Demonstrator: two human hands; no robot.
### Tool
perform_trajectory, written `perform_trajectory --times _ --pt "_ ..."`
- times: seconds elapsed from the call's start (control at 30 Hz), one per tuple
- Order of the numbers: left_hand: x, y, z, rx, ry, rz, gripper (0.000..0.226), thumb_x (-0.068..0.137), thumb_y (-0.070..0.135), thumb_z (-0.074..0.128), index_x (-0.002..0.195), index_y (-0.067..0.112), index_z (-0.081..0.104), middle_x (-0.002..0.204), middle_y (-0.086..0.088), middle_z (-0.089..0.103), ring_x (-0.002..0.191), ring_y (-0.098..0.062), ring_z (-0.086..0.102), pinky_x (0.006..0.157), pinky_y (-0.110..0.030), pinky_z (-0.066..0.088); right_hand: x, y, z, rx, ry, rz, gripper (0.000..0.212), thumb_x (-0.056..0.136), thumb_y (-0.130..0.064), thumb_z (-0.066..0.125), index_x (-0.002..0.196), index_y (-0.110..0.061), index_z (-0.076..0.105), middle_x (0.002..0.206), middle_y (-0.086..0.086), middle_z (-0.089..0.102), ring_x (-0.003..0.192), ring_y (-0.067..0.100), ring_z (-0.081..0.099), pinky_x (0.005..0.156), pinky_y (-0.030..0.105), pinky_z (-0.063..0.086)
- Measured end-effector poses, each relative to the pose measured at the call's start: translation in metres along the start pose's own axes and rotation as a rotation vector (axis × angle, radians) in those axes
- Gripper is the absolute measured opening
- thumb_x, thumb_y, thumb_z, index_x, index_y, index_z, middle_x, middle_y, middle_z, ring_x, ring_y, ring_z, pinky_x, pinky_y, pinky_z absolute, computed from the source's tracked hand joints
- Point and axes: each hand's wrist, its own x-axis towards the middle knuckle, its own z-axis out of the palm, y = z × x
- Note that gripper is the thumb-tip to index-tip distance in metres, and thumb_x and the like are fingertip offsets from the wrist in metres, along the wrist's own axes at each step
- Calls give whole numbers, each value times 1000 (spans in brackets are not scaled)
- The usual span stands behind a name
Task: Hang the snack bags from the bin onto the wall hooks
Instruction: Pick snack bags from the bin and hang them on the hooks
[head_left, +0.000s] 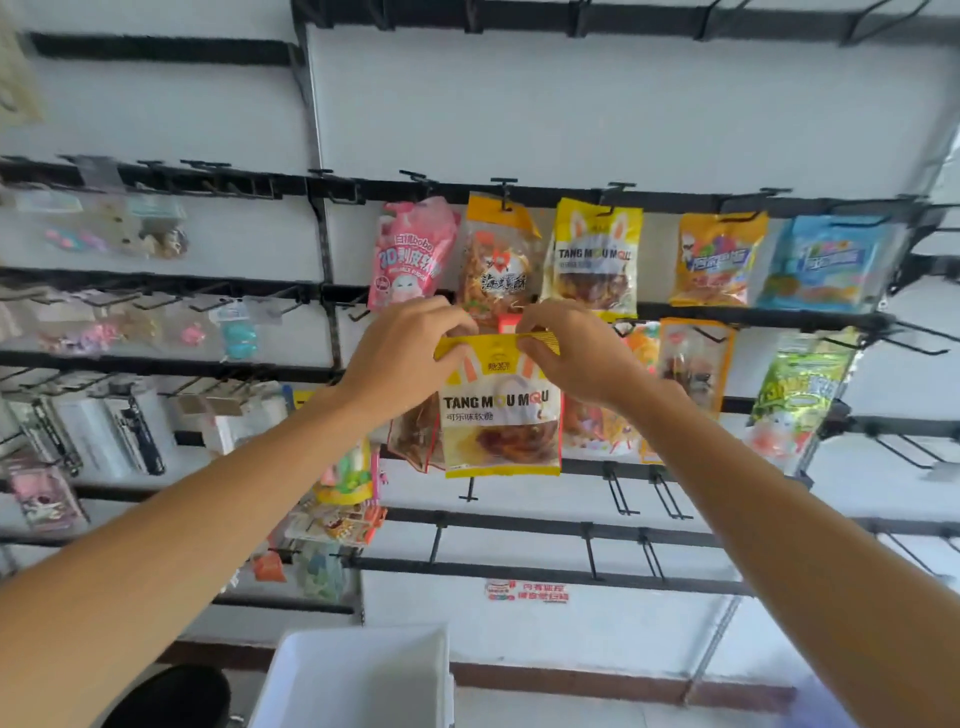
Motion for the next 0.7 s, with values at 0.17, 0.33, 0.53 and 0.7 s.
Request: perform_trajectory --times 0.17,0.33,0.53,0.7 --pt "30 37 33 -132 5 -51 14 88 30 70 98 21 72 88 11 59 80 -8 54 69 -29 44 -25 38 -29 -7 20 33 13 96 -19 57 103 -13 65 99 4 61 95 21 56 79 35 45" --pt "63 79 61 -190 13 -55 4 86 24 72 85 20 71 77 14 55 72 4 49 65 -26 37 -46 81 -54 0 48 66 14 95 -18 56 103 -11 65 99 3 63 93 23 57 77 35 45" --pt "98 116 81 -183 108 -91 7 88 20 70 81 21 68 74 23 50 73 10 49 69 -14 33 -49 120 -76 88 84 87 15 95 -26 57 101 -14 64 92 -6 54 87 16 53 71 29 36" --pt "108 123 91 -168 173 -97 8 87 21 69 79 21 67 73 25 51 75 12 48 77 -29 39 -41 134 -79 247 100 157 15 95 -25 58 98 -13 66 91 -3 56 80 13 53 64 21 35"
